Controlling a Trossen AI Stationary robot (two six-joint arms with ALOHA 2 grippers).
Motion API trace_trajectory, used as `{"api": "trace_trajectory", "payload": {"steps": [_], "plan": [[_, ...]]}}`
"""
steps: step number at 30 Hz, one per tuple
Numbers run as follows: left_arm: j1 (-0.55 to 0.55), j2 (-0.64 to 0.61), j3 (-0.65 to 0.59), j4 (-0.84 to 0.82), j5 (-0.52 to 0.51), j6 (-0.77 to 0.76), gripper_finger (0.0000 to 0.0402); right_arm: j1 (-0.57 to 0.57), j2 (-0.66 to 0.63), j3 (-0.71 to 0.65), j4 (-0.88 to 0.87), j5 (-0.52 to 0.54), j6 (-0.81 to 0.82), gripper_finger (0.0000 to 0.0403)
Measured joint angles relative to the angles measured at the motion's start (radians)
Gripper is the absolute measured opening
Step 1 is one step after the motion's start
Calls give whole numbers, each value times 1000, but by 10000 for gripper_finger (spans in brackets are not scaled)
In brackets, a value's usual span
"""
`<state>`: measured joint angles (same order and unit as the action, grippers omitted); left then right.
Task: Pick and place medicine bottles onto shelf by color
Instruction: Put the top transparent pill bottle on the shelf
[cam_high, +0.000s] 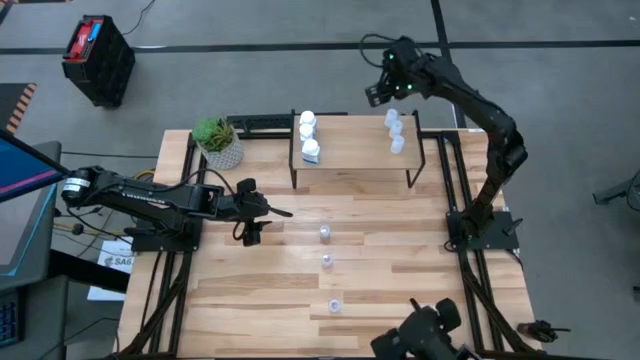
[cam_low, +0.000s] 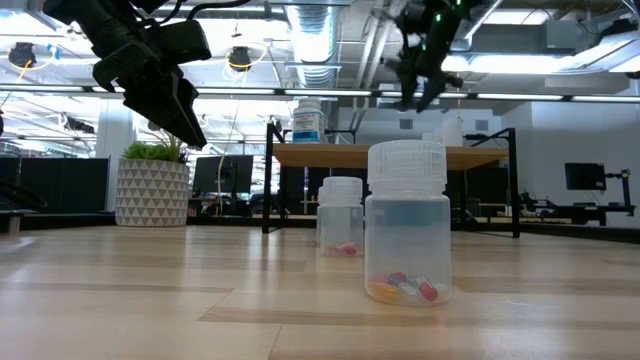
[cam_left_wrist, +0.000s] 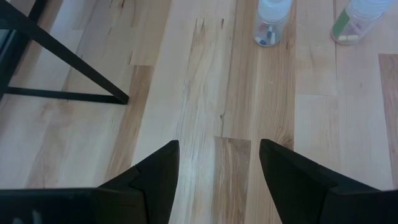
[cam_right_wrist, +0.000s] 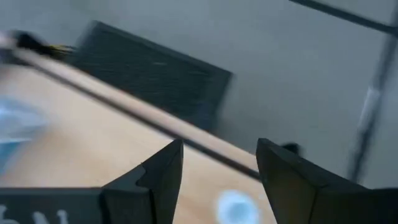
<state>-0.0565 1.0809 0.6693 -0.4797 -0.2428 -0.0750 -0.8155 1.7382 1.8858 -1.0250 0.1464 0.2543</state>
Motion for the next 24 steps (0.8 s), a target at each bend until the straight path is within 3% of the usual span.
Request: {"api": "trace_trajectory", "payload": {"steps": [6,9,16,24], "plan": [[0,0,0,0,0,26,210,108,0,107,-71,-262,-91,221],[0,0,0,0,0,28,210,200,0,115,-123,-336,-174,219],[0,0,0,2,0,29,210,454,0,84,-282,-353,-336,212],[0,0,0,28,0,29,210,704,2,71,-290,-299,-240,199]]}}
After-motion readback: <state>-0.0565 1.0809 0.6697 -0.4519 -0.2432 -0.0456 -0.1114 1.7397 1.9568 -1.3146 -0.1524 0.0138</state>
